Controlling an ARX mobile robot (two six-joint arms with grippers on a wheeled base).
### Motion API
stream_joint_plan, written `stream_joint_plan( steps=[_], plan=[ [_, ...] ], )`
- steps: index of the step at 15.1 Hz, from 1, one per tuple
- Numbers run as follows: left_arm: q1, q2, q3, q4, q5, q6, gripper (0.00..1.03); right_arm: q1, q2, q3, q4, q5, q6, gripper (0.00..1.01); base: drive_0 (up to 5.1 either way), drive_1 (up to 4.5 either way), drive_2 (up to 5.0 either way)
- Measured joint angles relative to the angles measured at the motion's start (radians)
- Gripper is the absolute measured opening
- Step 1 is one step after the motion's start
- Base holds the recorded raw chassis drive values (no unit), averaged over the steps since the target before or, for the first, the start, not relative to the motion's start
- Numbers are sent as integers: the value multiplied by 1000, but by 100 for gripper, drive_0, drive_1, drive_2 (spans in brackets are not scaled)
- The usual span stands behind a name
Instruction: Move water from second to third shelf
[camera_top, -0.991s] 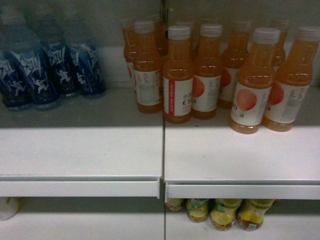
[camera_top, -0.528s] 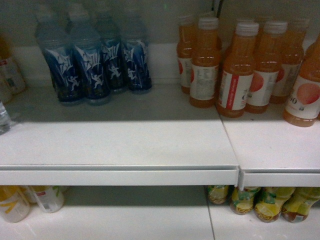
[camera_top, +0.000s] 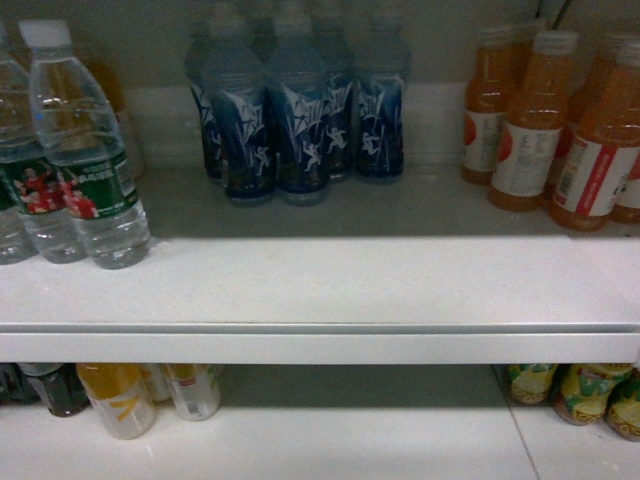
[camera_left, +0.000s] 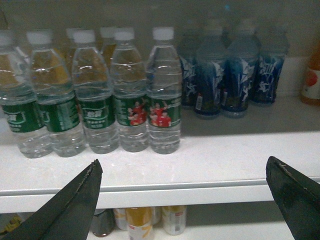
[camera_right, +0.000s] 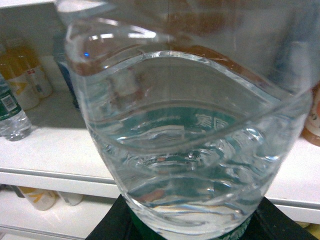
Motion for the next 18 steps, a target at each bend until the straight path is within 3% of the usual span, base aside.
stream_joint_plan(
  steps=[18],
  plan=[
    [0, 0, 0, -1, -1, 0, 98, -1, -1, 0, 0, 3, 0, 37, -497, 245, 245]
  ],
)
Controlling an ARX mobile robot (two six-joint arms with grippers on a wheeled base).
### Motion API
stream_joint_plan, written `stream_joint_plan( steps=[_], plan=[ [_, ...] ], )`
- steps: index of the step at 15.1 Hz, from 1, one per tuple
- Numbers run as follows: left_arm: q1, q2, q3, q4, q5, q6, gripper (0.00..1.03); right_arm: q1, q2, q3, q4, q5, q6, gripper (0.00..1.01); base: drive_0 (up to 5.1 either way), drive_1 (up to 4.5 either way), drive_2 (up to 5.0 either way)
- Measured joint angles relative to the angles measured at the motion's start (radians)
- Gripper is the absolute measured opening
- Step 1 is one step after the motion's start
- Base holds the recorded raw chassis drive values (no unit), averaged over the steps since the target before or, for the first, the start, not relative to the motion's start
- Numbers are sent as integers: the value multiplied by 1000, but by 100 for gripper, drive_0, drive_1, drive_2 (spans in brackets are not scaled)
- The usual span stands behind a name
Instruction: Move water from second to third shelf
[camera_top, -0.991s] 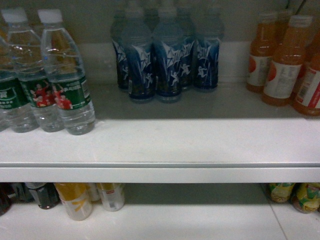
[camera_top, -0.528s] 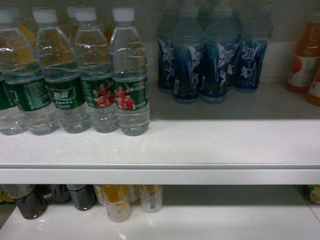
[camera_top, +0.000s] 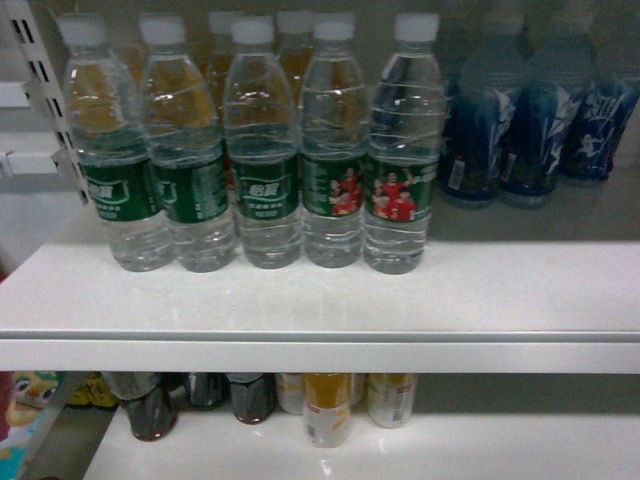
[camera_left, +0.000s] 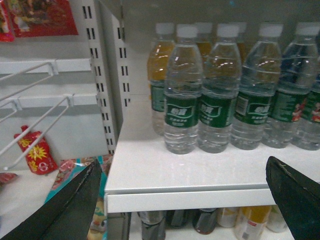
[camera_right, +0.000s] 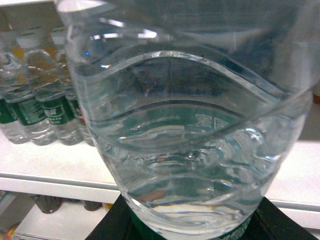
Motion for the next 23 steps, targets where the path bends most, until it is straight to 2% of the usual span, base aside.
stream_joint_plan(
  steps=[4, 6, 7, 8, 15, 16, 17, 19, 21, 23],
  plan=[
    [0, 0, 0, 3, 0, 0, 98, 1, 2, 0, -5, -1, 0, 37, -491, 250, 250],
    [0, 0, 0, -1, -4, 0, 98, 8, 1, 0, 3, -26, -2, 37, -487, 253, 253],
    [0, 0, 0, 2, -2, 0, 98, 6, 2, 0, -4, -11, -2, 37, -487, 253, 253],
    [0, 0, 0, -1, -3, 0, 98, 2, 1, 0, -3, 1, -2, 37, 0, 0, 0],
    [0, 0, 0, 1, -1, 0, 98, 1, 1, 0, -1, -1, -2, 37, 0, 0, 0],
    [0, 0, 0, 1, -1, 0, 98, 21, 3, -2, 30, 47, 19, 37, 0, 0, 0],
    [0, 0, 0, 1, -1, 0, 98, 41, 13, 1, 72, 110, 56, 37, 0, 0, 0],
    [0, 0, 0, 1, 0, 0, 98, 59, 67, 45, 110, 120, 94, 37, 0, 0, 0],
    [0, 0, 0, 1, 0, 0, 98, 146, 139, 56, 158, 129, 98, 37, 0, 0, 0],
    [0, 0, 0, 1, 0, 0, 98, 272, 255, 56, 283, 163, 88, 37, 0, 0, 0]
  ],
)
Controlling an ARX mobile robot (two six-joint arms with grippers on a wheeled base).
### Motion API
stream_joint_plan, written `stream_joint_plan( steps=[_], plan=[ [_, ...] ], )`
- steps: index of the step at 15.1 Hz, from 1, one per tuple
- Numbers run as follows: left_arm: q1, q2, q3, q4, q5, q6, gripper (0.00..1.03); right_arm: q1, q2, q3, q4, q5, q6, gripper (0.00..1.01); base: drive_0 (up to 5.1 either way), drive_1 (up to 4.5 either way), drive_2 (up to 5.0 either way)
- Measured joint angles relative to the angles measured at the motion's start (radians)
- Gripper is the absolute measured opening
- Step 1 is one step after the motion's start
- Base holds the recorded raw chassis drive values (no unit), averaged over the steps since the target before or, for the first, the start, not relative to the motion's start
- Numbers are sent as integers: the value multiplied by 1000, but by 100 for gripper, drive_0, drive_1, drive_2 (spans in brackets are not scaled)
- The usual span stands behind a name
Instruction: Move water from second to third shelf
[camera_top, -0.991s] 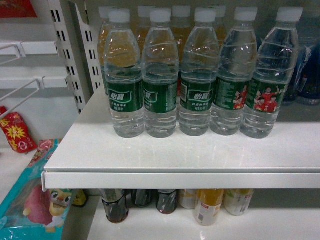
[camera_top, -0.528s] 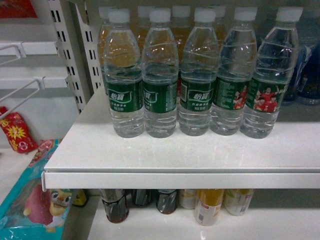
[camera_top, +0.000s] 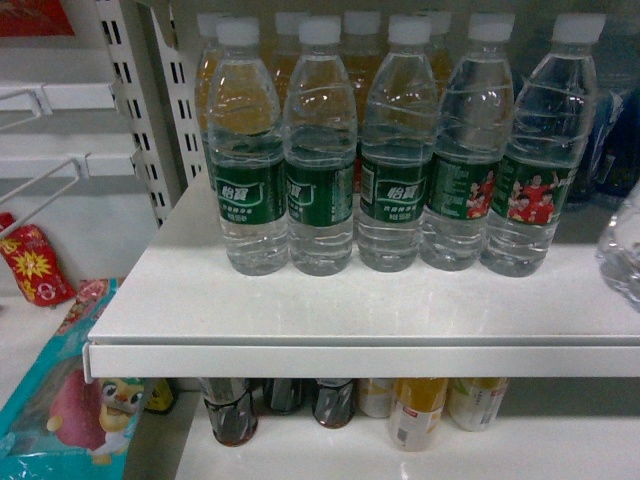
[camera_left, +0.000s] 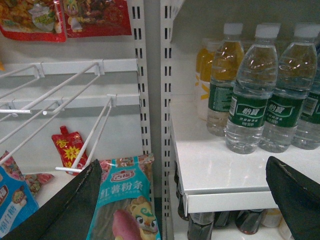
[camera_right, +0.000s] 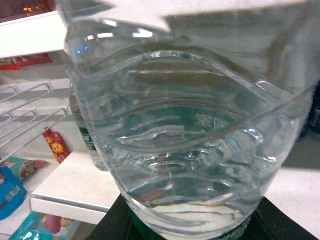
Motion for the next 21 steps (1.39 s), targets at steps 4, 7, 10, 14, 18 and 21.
stream_joint_plan(
  steps=[4, 7, 10, 14, 18, 21],
  plan=[
    [0, 0, 0, 0, 0, 0, 98, 167, 357, 2, 327, 86, -42, 37, 0, 0, 0],
    [0, 0, 0, 0, 0, 0, 98, 214, 598, 95, 489, 106, -72, 37, 0, 0, 0],
    [0, 0, 0, 0, 0, 0, 98, 233, 776, 206, 495, 127, -93, 37, 0, 0, 0],
    [0, 0, 0, 0, 0, 0, 98, 261, 856, 294, 446, 128, -106, 37, 0, 0, 0],
    [0, 0, 0, 0, 0, 0, 98, 259, 935, 366, 415, 169, -97, 37, 0, 0, 0],
    [0, 0, 0, 0, 1, 0, 98, 235, 949, 374, 378, 180, -94, 37, 0, 0, 0]
  ],
)
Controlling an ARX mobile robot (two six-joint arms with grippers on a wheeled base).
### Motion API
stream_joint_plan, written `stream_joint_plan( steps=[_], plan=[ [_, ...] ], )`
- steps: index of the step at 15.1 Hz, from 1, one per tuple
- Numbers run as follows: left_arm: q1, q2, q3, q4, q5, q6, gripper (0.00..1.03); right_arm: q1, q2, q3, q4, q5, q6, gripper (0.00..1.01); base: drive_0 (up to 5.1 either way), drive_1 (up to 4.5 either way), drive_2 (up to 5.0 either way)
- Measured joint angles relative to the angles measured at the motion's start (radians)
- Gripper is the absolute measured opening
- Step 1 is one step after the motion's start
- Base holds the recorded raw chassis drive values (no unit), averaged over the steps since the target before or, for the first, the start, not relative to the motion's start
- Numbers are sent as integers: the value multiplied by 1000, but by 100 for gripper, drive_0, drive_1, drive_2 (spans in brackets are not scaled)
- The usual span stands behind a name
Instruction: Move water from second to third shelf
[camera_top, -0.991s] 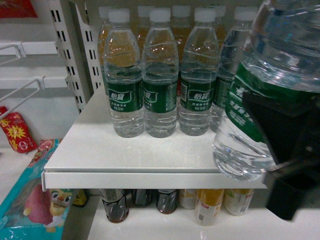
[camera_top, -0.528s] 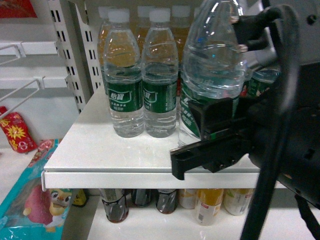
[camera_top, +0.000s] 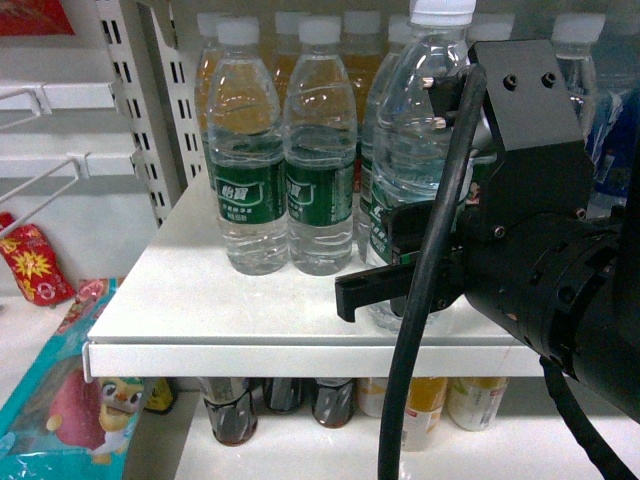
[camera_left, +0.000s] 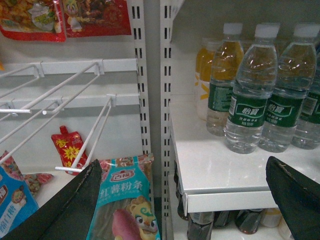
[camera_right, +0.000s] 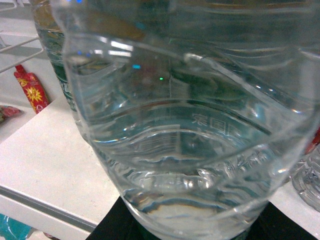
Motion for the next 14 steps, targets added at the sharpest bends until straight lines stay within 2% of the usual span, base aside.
stream_joint_plan(
  steps=[5, 14],
  plan=[
    [0, 0, 0, 0, 0, 0, 98, -11, 14, 18, -18, -11, 1, 37, 0, 0, 0],
    [0, 0, 0, 0, 0, 0, 98, -12, 79, 66, -8, -3, 3, 37, 0, 0, 0]
  ],
)
